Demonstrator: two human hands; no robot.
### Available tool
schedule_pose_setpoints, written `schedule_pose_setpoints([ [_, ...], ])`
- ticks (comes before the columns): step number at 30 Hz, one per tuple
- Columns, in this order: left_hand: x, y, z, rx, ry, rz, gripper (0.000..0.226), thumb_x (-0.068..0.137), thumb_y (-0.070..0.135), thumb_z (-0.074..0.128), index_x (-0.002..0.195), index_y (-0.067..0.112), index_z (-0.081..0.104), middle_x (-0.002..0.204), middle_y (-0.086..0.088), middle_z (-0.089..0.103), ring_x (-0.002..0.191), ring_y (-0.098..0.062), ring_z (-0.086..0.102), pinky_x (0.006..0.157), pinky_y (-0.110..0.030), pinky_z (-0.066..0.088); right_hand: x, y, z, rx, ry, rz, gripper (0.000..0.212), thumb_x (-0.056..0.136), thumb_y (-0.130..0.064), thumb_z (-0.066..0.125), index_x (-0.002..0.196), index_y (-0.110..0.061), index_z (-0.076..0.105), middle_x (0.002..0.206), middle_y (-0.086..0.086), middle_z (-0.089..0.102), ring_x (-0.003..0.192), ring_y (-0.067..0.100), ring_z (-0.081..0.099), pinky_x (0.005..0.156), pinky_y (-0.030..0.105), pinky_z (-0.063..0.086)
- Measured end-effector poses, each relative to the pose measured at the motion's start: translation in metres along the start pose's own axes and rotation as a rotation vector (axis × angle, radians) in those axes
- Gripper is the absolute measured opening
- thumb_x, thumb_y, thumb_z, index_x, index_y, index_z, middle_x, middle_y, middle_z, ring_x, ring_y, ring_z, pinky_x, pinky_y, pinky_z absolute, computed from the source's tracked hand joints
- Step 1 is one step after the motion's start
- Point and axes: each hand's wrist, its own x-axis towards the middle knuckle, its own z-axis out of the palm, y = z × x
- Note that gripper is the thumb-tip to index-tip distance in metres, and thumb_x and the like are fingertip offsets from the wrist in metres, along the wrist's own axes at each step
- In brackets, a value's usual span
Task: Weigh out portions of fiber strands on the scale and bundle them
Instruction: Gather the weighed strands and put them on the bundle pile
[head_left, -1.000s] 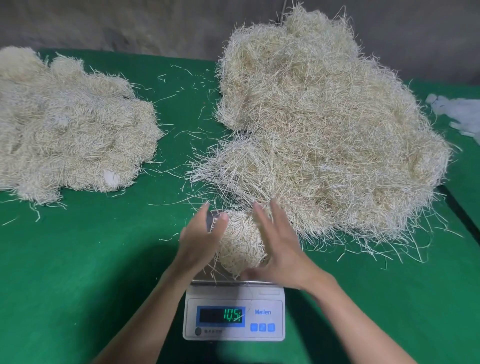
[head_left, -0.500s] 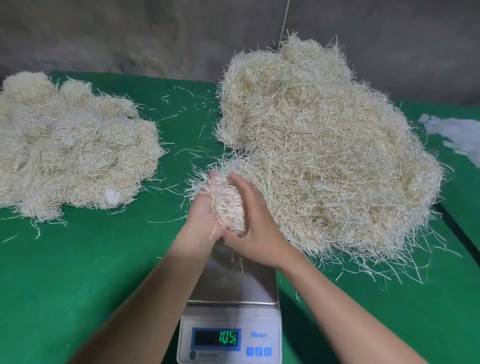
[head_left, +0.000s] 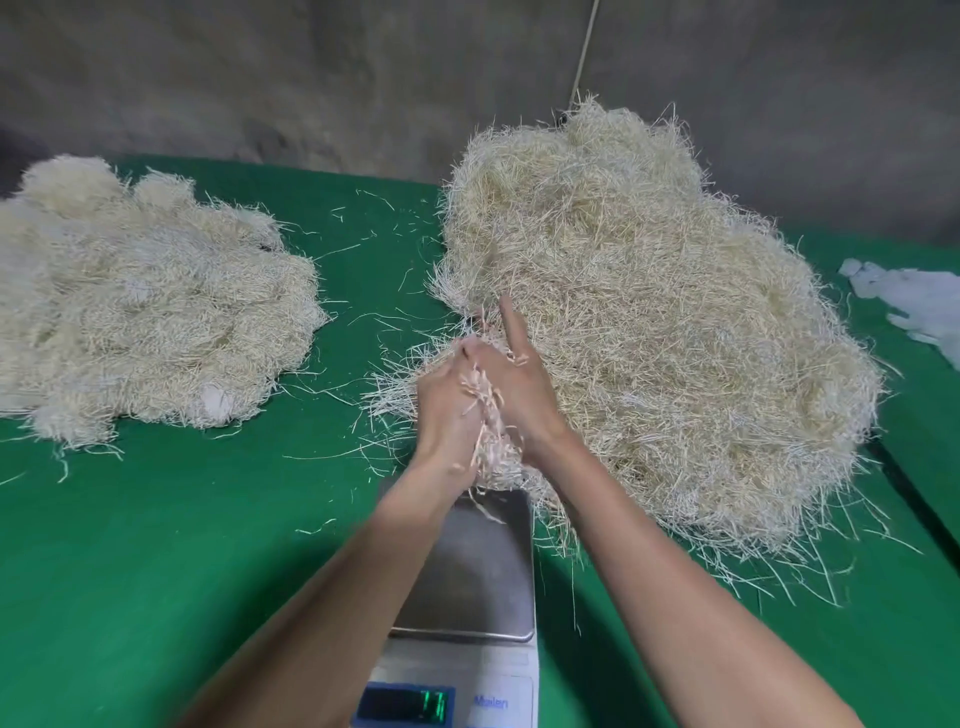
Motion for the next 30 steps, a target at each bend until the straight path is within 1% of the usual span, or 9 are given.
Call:
schedule_pose_setpoints([
  [6,0.029,0.007,-0.001,0.190,0.084,0.289,0.032,0.097,0.016,0.050,0.065,0.012,0.046,0.063,-0.001,0.049,0.055,-0.012,0.048,0.052,-0.023,0.040,-0.041,0.009,0.032,0.137,0.020,-0.077,0.049,0.082,-0.067,0.037,0.129,-0.068,0.024,0.148,-0.021,0.031,0.132,0.003,0.038,0.108,0.037,0.036],
  [9,0.024,-0.004,0.001,0.473,0.069,0.372,0.034,0.099,0.035,0.044,0.073,0.014,0.051,0.072,-0.002,0.052,0.063,-0.011,0.048,0.056,-0.016,0.040,-0.013,0.009,0.008,0.312,0.098,0.094,0.046,0.092,-0.052,0.047,0.134,-0.035,0.048,0.111,0.000,0.064,0.097,0.014,0.064,0.079,0.030,0.055],
  [12,0.009,-0.018,-0.004,0.379,-0.088,0.355,0.041,0.083,0.066,0.046,0.098,0.031,0.062,0.098,0.008,0.065,0.090,-0.006,0.061,0.072,-0.016,0.046,0.009,0.015,-0.019,0.515,0.279,0.350,0.049,0.095,-0.042,0.048,0.126,-0.004,0.050,0.092,0.009,0.059,0.082,0.027,0.066,0.062,0.033,0.055],
  [16,-0.007,-0.025,0.000,0.369,-0.059,0.112,0.116,0.043,0.091,0.055,0.143,0.038,0.029,0.152,0.013,0.026,0.138,-0.005,0.024,0.108,-0.029,0.022,0.015,0.018,-0.022,0.728,0.350,0.446,0.054,0.094,-0.043,0.049,0.130,-0.004,0.043,0.112,0.008,0.060,0.097,0.023,0.062,0.073,0.038,0.055],
  [18,-0.002,-0.018,0.006,0.137,0.016,-0.102,0.117,0.046,0.083,0.066,0.143,0.025,0.036,0.146,0.001,0.040,0.132,-0.020,0.040,0.108,-0.043,0.031,0.009,0.024,-0.018,0.376,0.399,0.204,0.043,0.097,-0.041,0.043,0.128,-0.011,0.046,0.121,0.002,0.054,0.105,0.010,0.054,0.090,0.031,0.046],
  [21,0.027,-0.007,0.000,-0.044,0.209,-0.084,0.040,0.087,0.045,0.061,0.091,0.005,0.062,0.079,-0.011,0.069,0.069,-0.019,0.068,0.061,-0.027,0.055,-0.024,0.041,0.002,-0.120,0.317,-0.331,0.018,0.096,-0.040,0.038,0.086,-0.028,0.048,0.088,-0.010,0.051,0.077,-0.001,0.043,0.069,0.019,0.034],
  [23,0.024,-0.008,0.000,-0.037,0.198,-0.105,0.037,0.097,0.030,0.044,0.065,0.012,0.047,0.051,-0.006,0.048,0.040,-0.015,0.050,0.041,-0.019,0.039,-0.027,0.040,0.005,-0.205,0.266,-0.387,0.023,0.091,-0.045,0.042,0.076,-0.028,0.045,0.075,-0.013,0.048,0.068,0.002,0.043,0.063,0.020,0.033],
  [28,0.002,-0.017,0.010,0.160,0.072,-0.094,0.031,0.095,0.033,0.052,0.076,0.010,0.061,0.060,-0.006,0.060,0.058,-0.022,0.062,0.057,-0.028,0.050,0.009,0.022,-0.025,-0.109,0.390,-0.244,0.044,0.098,-0.028,0.046,0.056,-0.017,0.042,0.051,-0.007,0.039,0.045,0.006,0.034,0.050,0.027,0.030],
  [30,0.010,-0.004,0.012,0.025,0.081,-0.106,0.036,0.099,0.029,0.044,0.067,0.014,0.052,0.046,0.000,0.045,0.037,-0.010,0.049,0.040,-0.013,0.038,-0.008,0.023,-0.004,-0.233,0.439,-0.380,0.043,0.096,-0.034,0.042,0.055,-0.023,0.040,0.047,-0.010,0.033,0.043,0.007,0.027,0.045,0.024,0.024],
])
